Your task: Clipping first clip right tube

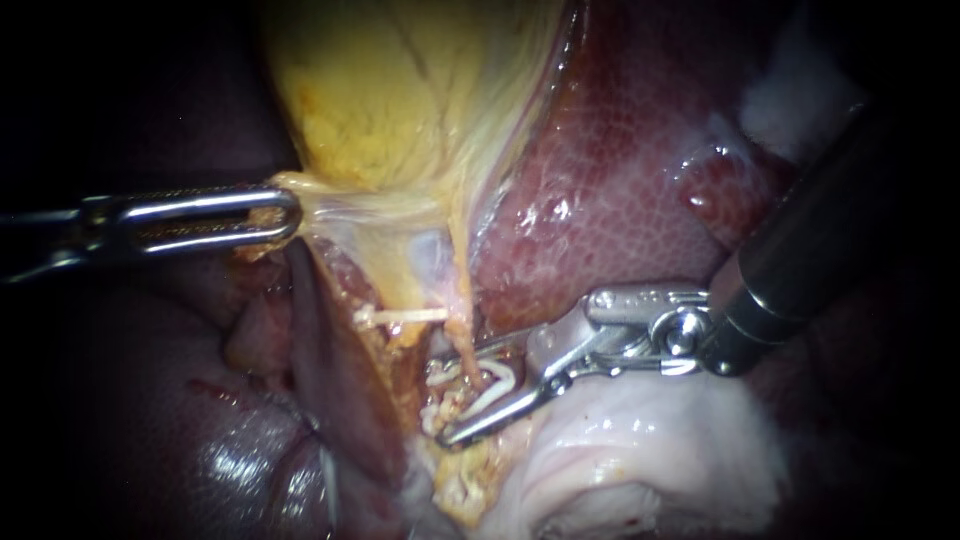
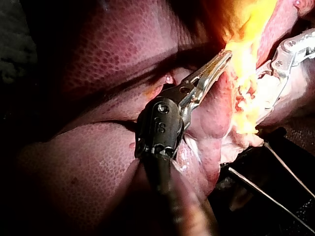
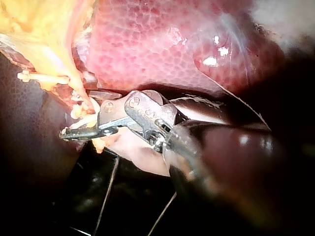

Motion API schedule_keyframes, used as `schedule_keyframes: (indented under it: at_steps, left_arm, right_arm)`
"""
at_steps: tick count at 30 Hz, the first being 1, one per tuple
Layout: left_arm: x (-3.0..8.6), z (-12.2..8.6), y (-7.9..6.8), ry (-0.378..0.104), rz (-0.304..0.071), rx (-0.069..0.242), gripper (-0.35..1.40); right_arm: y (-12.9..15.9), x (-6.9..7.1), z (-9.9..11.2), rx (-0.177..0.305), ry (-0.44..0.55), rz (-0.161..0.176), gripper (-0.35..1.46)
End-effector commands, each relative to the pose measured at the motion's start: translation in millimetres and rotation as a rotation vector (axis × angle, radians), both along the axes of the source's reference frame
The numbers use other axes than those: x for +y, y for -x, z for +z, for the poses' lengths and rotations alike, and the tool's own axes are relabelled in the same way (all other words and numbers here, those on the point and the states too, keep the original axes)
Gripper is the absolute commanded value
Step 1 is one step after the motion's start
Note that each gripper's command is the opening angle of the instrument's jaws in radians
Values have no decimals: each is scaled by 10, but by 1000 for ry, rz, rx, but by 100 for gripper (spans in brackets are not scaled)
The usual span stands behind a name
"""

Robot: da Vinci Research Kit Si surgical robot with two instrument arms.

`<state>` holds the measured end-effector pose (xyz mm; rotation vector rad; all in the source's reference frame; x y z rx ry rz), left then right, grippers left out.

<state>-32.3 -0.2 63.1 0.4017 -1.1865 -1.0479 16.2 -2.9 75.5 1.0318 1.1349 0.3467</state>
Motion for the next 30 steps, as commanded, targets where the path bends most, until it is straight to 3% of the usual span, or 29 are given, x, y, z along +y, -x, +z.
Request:
schedule_keyframes:
  at_steps: [1, 11, 19, 26, 28, 29, 30]
  left_arm:
    - [0, 2, -1, -1, -2, 3, -35]
    - [4, 5, -6, 0, -6, -1, -35]
    - [5, 6, -6, -5, -9, -3, -35]
    - [5, 7, -6, -5, -9, -3, -35]
    - [5, 7, -6, -5, -9, -3, -35]
    - [5, 7, -6, -5, -9, -3, -35]
    - [5, 7, -6, -5, -9, -3, -35]
  right_arm:
    - [3, 0, -1, 1, -9, -6, 53]
    - [13, -7, 1, 8, -27, -35, 48]
    - [8, -23, 12, 7, -46, -63, 43]
    - [8, -23, 13, 10, -45, -69, 36]
    - [8, -21, 13, 8, -51, -70, 26]
    - [9, -20, 14, 0, -67, -70, 12]
    - [11, -18, 15, -6, -83, -72, -17]
